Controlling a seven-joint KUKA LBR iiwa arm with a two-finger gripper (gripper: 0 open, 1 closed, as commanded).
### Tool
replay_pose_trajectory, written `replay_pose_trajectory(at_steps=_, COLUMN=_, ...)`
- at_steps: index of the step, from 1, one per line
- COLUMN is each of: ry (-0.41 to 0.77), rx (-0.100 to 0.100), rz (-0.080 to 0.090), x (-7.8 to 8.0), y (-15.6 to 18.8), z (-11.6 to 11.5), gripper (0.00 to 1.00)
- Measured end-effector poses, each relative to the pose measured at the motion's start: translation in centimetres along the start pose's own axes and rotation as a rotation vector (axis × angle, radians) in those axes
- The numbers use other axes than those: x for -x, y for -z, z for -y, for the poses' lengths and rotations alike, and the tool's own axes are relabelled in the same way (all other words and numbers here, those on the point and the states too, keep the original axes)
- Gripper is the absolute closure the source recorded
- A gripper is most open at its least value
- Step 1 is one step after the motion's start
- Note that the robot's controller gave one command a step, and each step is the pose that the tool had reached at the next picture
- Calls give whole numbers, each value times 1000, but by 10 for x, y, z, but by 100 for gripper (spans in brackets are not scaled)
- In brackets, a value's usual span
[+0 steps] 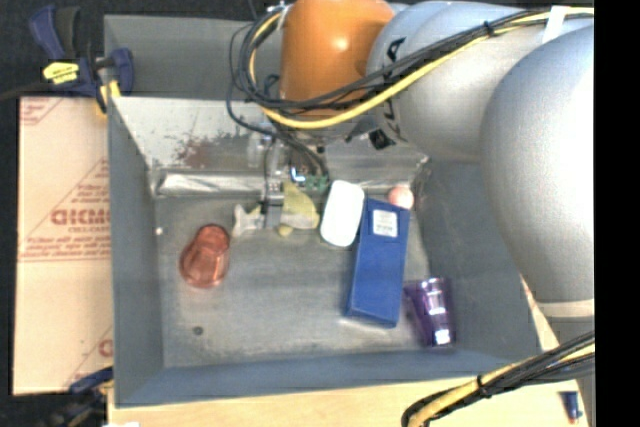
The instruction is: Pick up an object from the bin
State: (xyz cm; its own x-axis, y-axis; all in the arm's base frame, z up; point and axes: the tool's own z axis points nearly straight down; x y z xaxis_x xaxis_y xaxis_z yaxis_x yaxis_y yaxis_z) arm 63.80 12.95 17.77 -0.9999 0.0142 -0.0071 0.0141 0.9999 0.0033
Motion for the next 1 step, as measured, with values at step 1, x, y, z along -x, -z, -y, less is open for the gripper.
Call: replay_pose_trajectory(at_steps=1, ry=6, rx=0, rz=-3, x=-7, y=6, z=-4, gripper=0)
